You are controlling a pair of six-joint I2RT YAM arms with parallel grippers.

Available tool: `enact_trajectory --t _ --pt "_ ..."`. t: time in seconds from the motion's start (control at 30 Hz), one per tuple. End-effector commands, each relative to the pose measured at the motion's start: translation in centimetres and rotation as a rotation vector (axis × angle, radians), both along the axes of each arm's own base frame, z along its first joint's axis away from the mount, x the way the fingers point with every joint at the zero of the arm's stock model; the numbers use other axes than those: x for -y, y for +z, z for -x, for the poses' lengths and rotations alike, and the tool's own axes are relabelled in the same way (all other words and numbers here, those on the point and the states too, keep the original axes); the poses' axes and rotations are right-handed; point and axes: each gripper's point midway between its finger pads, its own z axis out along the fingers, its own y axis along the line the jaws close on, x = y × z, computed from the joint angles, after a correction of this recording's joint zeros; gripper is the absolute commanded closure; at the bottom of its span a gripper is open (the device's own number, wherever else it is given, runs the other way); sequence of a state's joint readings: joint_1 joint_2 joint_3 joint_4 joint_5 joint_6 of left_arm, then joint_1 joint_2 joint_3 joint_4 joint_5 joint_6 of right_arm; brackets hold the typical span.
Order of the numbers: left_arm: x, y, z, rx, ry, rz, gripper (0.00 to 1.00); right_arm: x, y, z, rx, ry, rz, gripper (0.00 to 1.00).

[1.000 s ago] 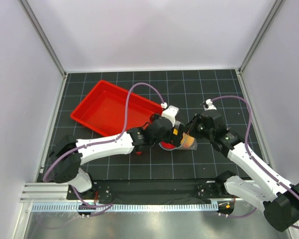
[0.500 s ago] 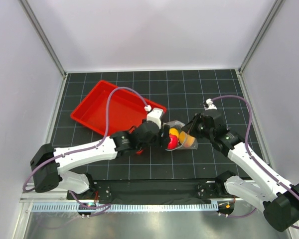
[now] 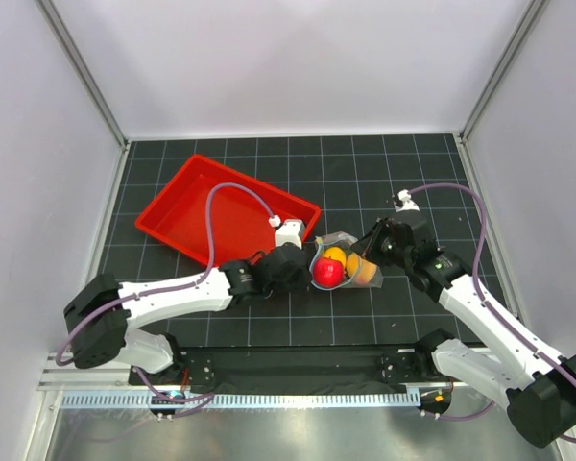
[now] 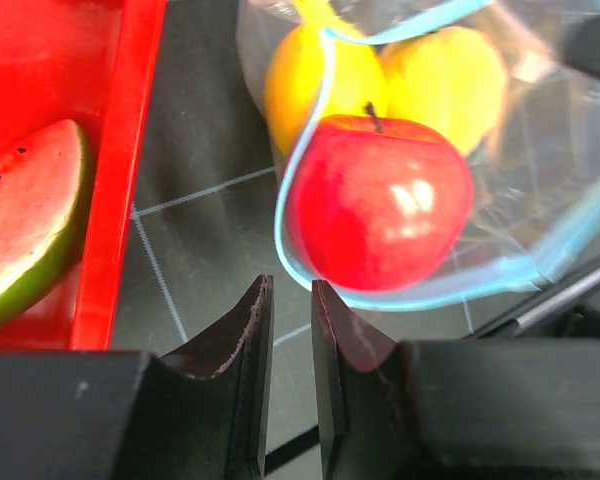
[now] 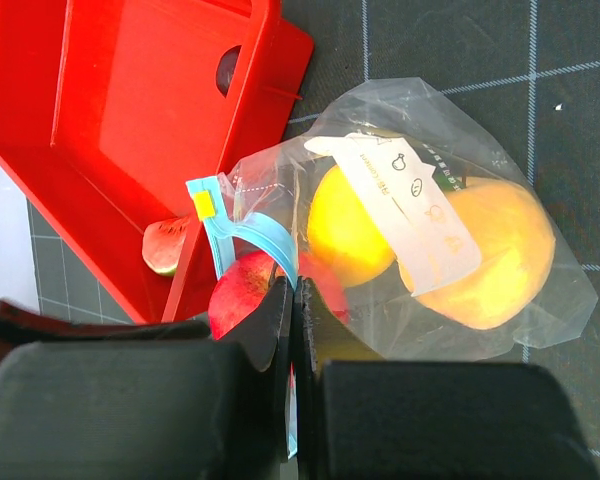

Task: Place the food in the zip-top bag and seal the zipper
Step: Adjust the zipper food storage bag at the center of the board.

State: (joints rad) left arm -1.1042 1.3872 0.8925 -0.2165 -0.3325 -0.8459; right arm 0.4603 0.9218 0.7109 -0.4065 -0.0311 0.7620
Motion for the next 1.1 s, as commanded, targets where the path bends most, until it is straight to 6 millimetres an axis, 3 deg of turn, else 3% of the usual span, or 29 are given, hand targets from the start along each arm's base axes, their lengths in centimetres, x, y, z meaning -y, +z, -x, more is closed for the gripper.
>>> enact_trajectory --t 0.0,0.17,0.5,0.87,1.07 --pt "1.1 0.1 -1.6 0.000 0.049 0.058 0.75 0.2 3.0 -0.8 0.085 -0.017 -0.021 0.99" --pt "1.5 -1.2 -2.7 -0.018 0.066 0.043 0.75 0.3 3.2 -0.6 0.090 -0.017 -0.024 0.99" --pt "3.7 -1.3 -3.7 -0.032 0.041 0.103 0.64 0.4 3.0 -0.5 0.088 -0.018 -0.019 0.99" --pt "2.4 0.2 -3.7 0.000 0.087 0.159 0.62 0.5 2.8 -0.5 0.083 -0.020 -0.011 0.99" --pt "2.5 0.0 -3.6 -0.007 0.081 0.156 0.51 0.4 2.7 -0.6 0.081 -0.018 -0.012 0.99"
